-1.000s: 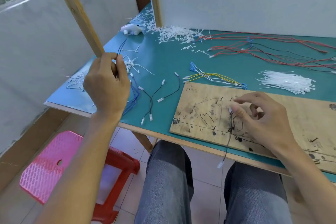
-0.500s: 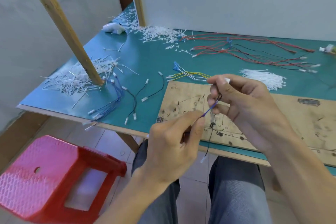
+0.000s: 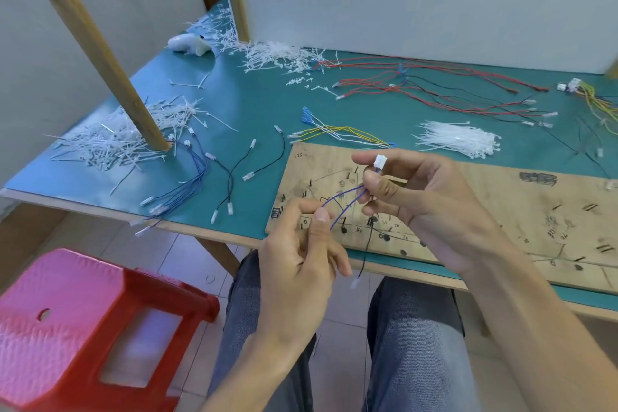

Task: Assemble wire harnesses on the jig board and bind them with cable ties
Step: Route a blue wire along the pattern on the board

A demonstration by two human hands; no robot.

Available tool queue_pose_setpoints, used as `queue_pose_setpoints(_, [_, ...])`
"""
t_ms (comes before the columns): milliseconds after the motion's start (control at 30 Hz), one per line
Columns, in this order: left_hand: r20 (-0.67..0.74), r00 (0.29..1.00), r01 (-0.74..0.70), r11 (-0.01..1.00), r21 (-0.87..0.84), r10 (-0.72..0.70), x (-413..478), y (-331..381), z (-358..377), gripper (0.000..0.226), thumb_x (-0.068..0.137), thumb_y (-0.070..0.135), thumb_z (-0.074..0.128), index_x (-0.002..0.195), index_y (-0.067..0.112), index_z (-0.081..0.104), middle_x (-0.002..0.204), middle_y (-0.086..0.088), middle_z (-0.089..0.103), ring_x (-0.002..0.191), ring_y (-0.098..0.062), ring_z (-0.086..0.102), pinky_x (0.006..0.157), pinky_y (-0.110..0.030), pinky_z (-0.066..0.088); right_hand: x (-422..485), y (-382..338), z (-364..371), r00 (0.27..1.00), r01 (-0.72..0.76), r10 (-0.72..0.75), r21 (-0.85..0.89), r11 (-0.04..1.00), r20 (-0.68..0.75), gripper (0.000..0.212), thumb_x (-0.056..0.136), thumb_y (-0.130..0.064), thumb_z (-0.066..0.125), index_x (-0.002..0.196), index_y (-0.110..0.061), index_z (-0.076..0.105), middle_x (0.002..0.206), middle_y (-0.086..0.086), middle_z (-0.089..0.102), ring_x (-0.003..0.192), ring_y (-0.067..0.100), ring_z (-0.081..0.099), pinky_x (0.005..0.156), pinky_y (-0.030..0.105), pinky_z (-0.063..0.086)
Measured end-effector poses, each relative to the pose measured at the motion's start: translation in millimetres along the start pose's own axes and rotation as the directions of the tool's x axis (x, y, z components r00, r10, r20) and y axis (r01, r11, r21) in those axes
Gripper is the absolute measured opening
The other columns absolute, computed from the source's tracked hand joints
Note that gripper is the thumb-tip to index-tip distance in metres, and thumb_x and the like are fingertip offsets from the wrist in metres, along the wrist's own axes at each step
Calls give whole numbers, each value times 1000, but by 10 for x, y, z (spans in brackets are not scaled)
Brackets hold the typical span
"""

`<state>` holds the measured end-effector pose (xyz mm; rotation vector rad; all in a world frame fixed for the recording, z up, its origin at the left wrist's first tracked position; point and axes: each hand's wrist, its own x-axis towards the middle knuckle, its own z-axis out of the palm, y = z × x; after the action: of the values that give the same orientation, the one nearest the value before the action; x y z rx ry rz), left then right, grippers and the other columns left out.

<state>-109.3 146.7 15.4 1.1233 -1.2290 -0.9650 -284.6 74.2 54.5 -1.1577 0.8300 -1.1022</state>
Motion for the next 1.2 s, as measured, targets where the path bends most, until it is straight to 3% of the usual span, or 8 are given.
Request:
queue_pose_setpoints(267, [64,996,-86,947,311,69,63,-77,-32,15,113,37,43,102,29,48,57,-1,55,50,-23,56,49,-49,51,96,-33,-111,1000,-2,3,-16,1000,17,28,87,-14,79,114,-6,77,86,10,62,79,26,72,73,32,60])
queue_pose_setpoints(400, [63,997,-66,977,203,54,80,-1,-23,14,113,40,40,107,29,47,63,-4,55,53,-27,56,52,-49,51,137,-13,-144,998,19,-16,-49,999,53,29,89,-9,78,117,-4,74,92,19,59,84,34,74,74,35,61])
queue_pose_setpoints(567, [264,962,-114,977,181,64,43,144,-58,23,108,42,50,108,20,55,75,-7,50,70,-30,49,67,-51,46,150,20,-175,998,50,-47,-69,996,42,29,86,-8,79,114,-6,73,95,17,68,80,28,71,68,35,59])
queue_pose_setpoints(633, [292,956,-78,979,188,20,40,164,-79,22,106,40,57,102,19,60,78,-4,51,71,-34,47,65,-53,46,145,11,-193,998,32,-30,-39,999,50,33,85,-9,81,117,-7,74,98,18,70,79,25,69,68,34,58])
queue_pose_setpoints(767, [178,983,-91,944,316,35,56,133,-112,10,97,28,73,87,28,72,82,5,62,79,-17,59,59,-26,49,131,-10,-212,999,25,-24,-35,999,30,33,85,-11,82,117,-9,77,99,19,71,81,29,72,73,35,60])
queue_pose_setpoints(867, [73,994,-101,900,424,77,72,75,-125,12,90,21,81,84,30,75,82,11,65,81,-16,63,63,-14,50,135,-6,-210,999,47,-49,-87,995,-15,26,89,-5,79,114,-9,78,96,21,69,83,31,75,74,37,61])
queue_pose_setpoints(1100, [-6,997,-63,902,428,72,88,-74,4,15,89,29,83,95,37,72,83,17,70,48,-11,49,50,-14,42,277,-21,-272,996,52,-66,-212,976,-59,16,93,-3,76,109,-7,76,93,20,75,70,24,65,61,31,55])
queue_pose_setpoints(1200, [-60,996,-36,932,362,61,98,-149,41,9,99,34,72,106,39,69,90,17,74,51,-15,63,48,-30,52,471,33,-343,994,22,-61,-389,921,-88,15,94,-2,76,107,-9,75,89,17,77,68,21,64,62,31,52])
